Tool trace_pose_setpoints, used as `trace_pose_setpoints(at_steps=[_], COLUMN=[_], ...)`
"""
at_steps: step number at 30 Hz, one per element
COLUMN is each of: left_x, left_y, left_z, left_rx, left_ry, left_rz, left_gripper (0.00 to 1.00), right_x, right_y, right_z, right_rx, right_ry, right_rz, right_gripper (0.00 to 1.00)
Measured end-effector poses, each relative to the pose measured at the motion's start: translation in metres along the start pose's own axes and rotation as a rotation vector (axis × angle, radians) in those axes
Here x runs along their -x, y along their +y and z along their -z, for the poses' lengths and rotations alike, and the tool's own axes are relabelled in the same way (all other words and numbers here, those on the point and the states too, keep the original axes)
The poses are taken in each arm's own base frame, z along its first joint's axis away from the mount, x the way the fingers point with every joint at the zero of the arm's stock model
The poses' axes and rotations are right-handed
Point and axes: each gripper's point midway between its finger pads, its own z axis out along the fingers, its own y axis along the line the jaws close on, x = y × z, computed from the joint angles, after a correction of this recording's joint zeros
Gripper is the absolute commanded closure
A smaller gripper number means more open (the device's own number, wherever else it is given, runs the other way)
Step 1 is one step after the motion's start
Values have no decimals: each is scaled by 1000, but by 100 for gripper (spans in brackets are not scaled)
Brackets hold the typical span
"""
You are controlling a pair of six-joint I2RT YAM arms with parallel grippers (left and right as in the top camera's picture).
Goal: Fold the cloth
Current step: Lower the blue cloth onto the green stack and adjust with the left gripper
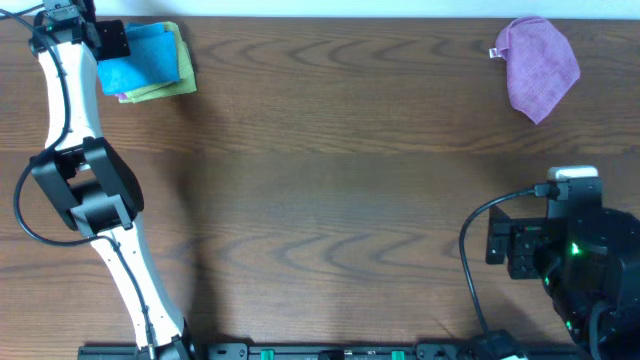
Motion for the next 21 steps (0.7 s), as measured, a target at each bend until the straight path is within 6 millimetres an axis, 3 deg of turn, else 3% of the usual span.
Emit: trace_pose_setpoints(at_steps=[10,13,18,21], left_x=[-8,2,23,32], left_y=[-5,-17,-37,-40], left_z=[8,39,139,156], left_rx=[18,-2,-89,-112], left_ry=[41,27,-12,-47], left_rz=[83,74,53,53], left_gripper=[5,5,5,5], right_x=[0,-3,-11,-11], right_y=[0,0,-1,-1], right_z=[0,0,0,0], right_rx=[0,-1,-5,-5], right_ry=[1,12,45,45], right_rz=[-3,0,11,13], right_gripper=[1,1,1,1])
